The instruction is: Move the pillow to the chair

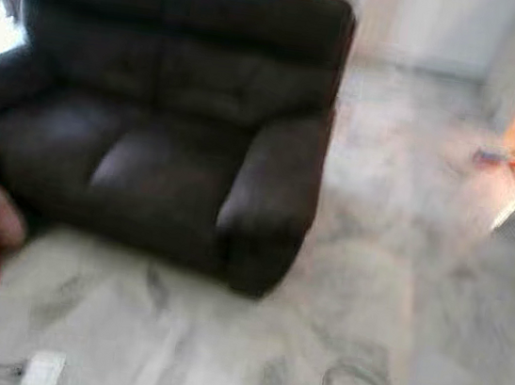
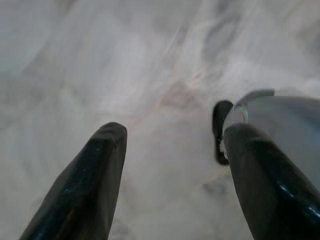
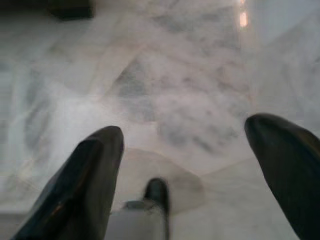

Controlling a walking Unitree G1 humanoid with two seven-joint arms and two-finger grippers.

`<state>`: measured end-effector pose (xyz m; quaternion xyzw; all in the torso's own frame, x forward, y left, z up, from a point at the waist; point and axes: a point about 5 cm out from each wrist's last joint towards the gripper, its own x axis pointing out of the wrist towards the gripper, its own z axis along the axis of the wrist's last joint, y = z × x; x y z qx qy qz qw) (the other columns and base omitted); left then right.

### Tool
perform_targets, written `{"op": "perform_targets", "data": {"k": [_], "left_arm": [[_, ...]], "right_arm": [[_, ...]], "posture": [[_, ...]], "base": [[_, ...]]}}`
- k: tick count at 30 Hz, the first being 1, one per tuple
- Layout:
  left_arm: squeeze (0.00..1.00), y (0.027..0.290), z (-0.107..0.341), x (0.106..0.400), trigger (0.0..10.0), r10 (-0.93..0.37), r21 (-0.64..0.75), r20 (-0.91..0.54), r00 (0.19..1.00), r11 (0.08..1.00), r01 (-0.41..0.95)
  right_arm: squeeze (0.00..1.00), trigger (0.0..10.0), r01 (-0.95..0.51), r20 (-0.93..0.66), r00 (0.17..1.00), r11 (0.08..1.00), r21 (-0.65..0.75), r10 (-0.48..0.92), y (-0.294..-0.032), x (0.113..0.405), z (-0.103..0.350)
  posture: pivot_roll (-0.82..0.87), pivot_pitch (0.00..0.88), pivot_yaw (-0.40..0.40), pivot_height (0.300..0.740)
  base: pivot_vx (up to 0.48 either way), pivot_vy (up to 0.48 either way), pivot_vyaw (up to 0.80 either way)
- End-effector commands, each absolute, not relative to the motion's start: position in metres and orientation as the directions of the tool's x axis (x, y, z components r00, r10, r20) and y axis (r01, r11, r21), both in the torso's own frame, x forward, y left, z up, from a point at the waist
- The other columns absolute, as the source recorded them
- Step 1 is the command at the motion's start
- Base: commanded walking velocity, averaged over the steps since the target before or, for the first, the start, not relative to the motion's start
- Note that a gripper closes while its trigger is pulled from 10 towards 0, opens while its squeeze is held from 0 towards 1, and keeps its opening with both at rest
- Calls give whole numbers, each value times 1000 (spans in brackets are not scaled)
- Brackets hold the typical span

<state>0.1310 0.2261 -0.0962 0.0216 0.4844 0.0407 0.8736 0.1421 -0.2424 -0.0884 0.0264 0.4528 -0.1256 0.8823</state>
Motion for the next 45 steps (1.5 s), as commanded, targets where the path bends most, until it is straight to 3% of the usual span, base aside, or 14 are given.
{"op": "perform_targets", "data": {"k": [1, 24, 29, 45], "left_arm": [[0, 235, -92, 136, 10000, 115, 100, -835, 538, 993, -57], [0, 235, -92, 138, 10000, 109, 96, -834, 541, 994, -53], [0, 234, -92, 138, 10000, 108, 95, -834, 541, 994, -53], [0, 235, -92, 138, 10000, 106, 93, -835, 541, 994, -51]], "right_arm": [[0, 10000, 234, -815, 555, 971, -38, -166, -231, 143, -91], [0, 10000, 271, -836, 521, 962, -32, -174, -235, 136, -94], [0, 10000, 285, -831, 528, 958, -19, -173, -234, 137, -93], [0, 10000, 267, -823, 544, 963, -17, -166, -232, 142, -92]], "posture": [[-45, 0, 74, 740], [-59, 0, 72, 740], [-62, 0, 72, 740], [-59, 0, 70, 740]], "base": [[0, 341, 0], [0, 343, 0], [0, 350, -800], [0, 350, 0]]}}
